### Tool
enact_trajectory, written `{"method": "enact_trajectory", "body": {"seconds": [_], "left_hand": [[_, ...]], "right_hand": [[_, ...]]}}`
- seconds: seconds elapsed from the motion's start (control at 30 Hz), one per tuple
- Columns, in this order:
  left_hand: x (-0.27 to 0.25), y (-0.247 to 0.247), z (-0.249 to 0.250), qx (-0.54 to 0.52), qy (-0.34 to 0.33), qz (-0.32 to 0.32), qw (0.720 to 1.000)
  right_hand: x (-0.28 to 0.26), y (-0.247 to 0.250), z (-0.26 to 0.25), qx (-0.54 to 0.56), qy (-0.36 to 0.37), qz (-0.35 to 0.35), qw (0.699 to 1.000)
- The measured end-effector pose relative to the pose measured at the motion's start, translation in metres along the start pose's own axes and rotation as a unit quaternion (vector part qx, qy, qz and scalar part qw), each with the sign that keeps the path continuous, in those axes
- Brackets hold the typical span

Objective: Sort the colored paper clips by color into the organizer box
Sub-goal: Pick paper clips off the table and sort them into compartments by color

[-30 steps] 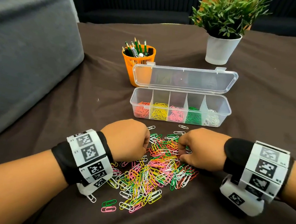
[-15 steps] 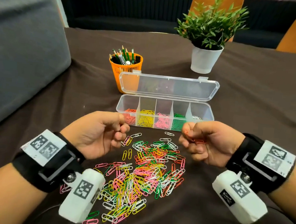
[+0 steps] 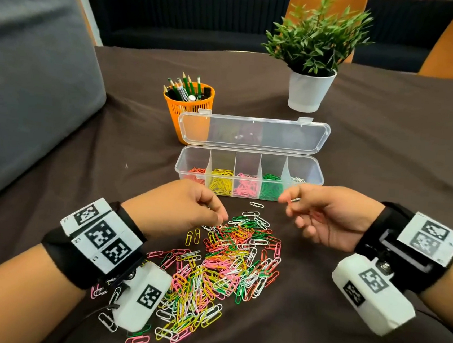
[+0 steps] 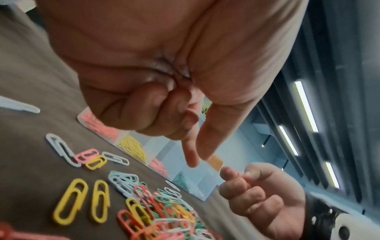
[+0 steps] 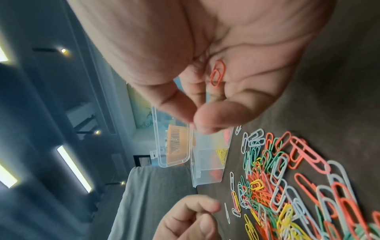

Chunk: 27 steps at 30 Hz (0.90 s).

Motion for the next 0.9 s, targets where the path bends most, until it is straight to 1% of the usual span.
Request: {"method": "enact_trajectory", "body": {"seconds": [0.07, 0.1, 0.17, 0.2, 0.23, 0.27, 0.3, 0.33, 0.37, 0.4, 0.43, 0.5, 0.57, 0.63, 0.67, 0.7, 0.73, 0.77, 0.8, 0.83, 0.87, 0.9], "left_hand": [[0.004, 0.002, -0.001, 0.108, 0.001, 0.008, 0.994], [0.006, 0.004, -0.003, 0.174, 0.006, 0.017, 0.985], [0.009, 0.004, -0.007, 0.293, -0.002, 0.026, 0.956], [0.011, 0.003, -0.007, 0.326, -0.015, 0.023, 0.945], [0.012, 0.001, -0.007, 0.343, -0.028, 0.016, 0.939], [0.014, -0.001, -0.005, 0.349, -0.040, 0.007, 0.936], [0.015, -0.003, -0.003, 0.352, -0.049, -0.003, 0.935], [0.016, -0.006, -0.002, 0.360, -0.058, -0.008, 0.931], [0.017, -0.007, -0.001, 0.376, -0.064, -0.008, 0.924], [0.018, -0.009, -0.001, 0.397, -0.069, -0.006, 0.915], [0.018, -0.011, -0.002, 0.412, -0.072, -0.003, 0.909], [0.020, -0.013, -0.005, 0.415, -0.071, 0.000, 0.907], [0.020, -0.012, -0.008, 0.409, -0.072, 0.000, 0.910], [0.018, -0.011, -0.011, 0.417, -0.089, -0.003, 0.904], [0.017, -0.010, -0.012, 0.419, -0.096, -0.006, 0.903], [0.015, -0.009, -0.013, 0.413, -0.100, -0.012, 0.905], [0.014, -0.007, -0.014, 0.392, -0.097, -0.023, 0.915], [0.013, -0.004, -0.015, 0.347, -0.087, -0.037, 0.933], [0.012, -0.001, -0.017, 0.275, -0.072, -0.055, 0.957], [0.012, 0.003, -0.019, 0.179, -0.053, -0.070, 0.980], [0.011, 0.006, -0.022, 0.067, -0.033, -0.080, 0.994], [0.009, 0.008, -0.025, -0.043, -0.009, -0.081, 0.996]], "right_hand": [[0.001, 0.005, 0.001, 0.036, -0.029, 0.021, 0.999], [0.002, 0.006, 0.001, 0.033, -0.036, 0.034, 0.998], [0.005, 0.009, 0.003, -0.028, -0.035, 0.061, 0.997], [0.008, 0.010, 0.004, -0.096, -0.025, 0.076, 0.992], [0.009, 0.008, 0.004, -0.201, -0.004, 0.091, 0.975], [0.009, 0.005, 0.002, -0.329, 0.017, 0.102, 0.939], [0.010, 0.001, 0.000, -0.452, 0.037, 0.110, 0.885], [0.011, -0.004, 0.000, -0.542, 0.054, 0.112, 0.831], [0.012, -0.008, 0.000, -0.596, 0.058, 0.109, 0.793], [0.013, -0.011, 0.001, -0.624, 0.053, 0.105, 0.772], [0.015, -0.013, 0.003, -0.640, 0.044, 0.103, 0.760], [0.017, -0.016, 0.004, -0.656, 0.041, 0.111, 0.746], [0.018, -0.018, 0.004, -0.664, 0.050, 0.113, 0.737], [0.020, -0.016, 0.002, -0.658, 0.048, 0.105, 0.744], [0.021, -0.014, 0.002, -0.648, 0.038, 0.098, 0.755], [0.021, -0.011, 0.003, -0.628, 0.025, 0.089, 0.773], [0.021, -0.009, 0.004, -0.591, 0.008, 0.078, 0.803], [0.020, -0.007, 0.006, -0.535, -0.010, 0.064, 0.843], [0.018, -0.005, 0.007, -0.456, -0.026, 0.050, 0.888], [0.016, -0.004, 0.007, -0.355, -0.039, 0.037, 0.933], [0.015, -0.003, 0.007, -0.248, -0.048, 0.021, 0.967], [0.013, -0.002, 0.007, -0.150, -0.047, 0.002, 0.988]]}}
Point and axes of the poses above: each hand's wrist, its own x-axis towards the middle knuckle, its own y-axis out of the back of the hand, z = x × y, the point moved 4 cm from there along x, towards the middle knuckle, and after that the axes turned 4 degrees about -z, right-handed, at the moved point
